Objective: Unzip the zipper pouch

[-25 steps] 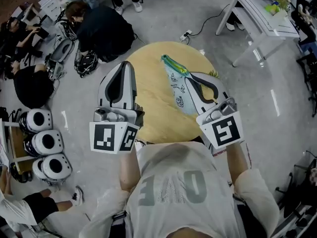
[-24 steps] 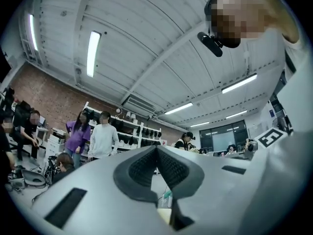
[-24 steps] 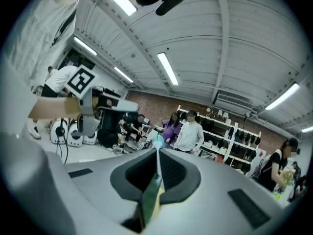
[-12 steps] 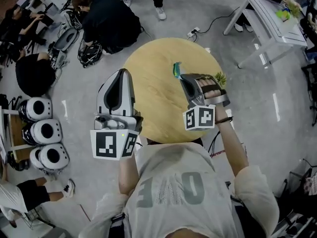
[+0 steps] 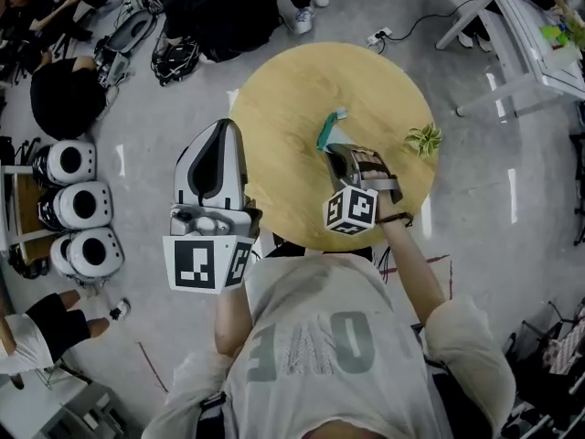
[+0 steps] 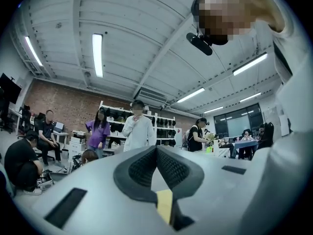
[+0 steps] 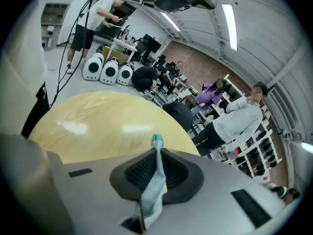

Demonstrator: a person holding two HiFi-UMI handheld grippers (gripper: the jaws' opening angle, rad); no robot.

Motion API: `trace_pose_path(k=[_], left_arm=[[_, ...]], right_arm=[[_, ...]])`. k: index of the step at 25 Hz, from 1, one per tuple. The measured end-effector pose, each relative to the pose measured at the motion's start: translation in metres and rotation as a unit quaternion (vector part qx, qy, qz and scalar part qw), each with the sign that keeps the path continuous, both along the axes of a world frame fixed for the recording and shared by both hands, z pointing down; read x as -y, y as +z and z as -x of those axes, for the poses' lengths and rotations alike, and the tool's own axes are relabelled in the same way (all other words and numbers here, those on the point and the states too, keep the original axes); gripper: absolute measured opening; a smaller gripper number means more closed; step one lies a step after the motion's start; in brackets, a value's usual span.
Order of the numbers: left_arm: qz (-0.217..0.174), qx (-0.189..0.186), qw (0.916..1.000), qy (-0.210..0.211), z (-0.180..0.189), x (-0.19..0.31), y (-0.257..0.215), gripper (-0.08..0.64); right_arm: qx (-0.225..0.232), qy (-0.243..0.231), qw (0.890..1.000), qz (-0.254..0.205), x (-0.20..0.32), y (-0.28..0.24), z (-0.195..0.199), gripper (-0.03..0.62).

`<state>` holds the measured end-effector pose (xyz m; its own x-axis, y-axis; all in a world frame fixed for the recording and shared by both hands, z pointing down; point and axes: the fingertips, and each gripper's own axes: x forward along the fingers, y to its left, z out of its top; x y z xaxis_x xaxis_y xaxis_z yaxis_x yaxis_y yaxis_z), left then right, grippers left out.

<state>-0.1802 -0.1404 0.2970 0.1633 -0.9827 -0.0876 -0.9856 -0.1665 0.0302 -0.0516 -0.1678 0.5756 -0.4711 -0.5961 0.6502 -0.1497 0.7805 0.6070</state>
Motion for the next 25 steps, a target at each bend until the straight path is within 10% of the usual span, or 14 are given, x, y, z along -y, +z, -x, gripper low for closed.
trace_pose_path(k=[16,25], left_arm=[[0.01,-0.013,0.9997,0.02,-0.001,0.001,0.012,0.026],[-0.051,-0.003,0.997,0.059,-0.025,0.005,-0.028,0.026]], right_arm=[[0.122,0.008,0.983,0.134,-0.012,-0.033,0.02,0.18],[0.308,0.068,0.949,0.017,0.013,-0.206,-0.008,0.183]])
